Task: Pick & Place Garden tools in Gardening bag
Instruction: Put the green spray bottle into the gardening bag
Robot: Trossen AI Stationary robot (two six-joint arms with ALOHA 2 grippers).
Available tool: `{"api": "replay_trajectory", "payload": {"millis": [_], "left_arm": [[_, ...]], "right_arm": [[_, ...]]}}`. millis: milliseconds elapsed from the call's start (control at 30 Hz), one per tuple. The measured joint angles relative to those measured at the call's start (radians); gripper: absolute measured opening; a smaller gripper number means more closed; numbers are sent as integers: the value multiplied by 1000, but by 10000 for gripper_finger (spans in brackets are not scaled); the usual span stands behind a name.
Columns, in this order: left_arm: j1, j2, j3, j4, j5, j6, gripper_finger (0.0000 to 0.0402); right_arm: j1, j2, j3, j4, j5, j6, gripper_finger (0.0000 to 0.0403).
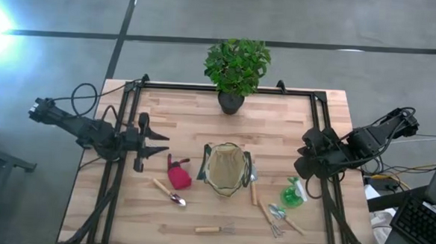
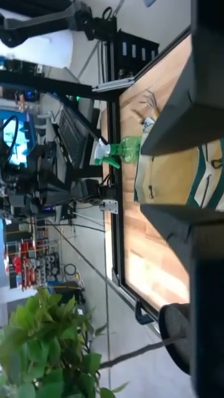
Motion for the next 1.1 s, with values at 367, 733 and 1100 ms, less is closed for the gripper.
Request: {"api": "replay_trajectory", "payload": {"millis": [367, 733, 1100], "left_arm": [[0, 10, 1, -37, -13, 56, 122], [1, 54, -22, -2, -43, 64, 5], [1, 107, -32, 10, -61, 47, 16]], "right_arm": [[0, 0, 0, 0, -5, 5, 8], [-1, -1, 0, 0, -101, 111, 8], [0, 1, 0, 1, -209, 181, 8]]}}
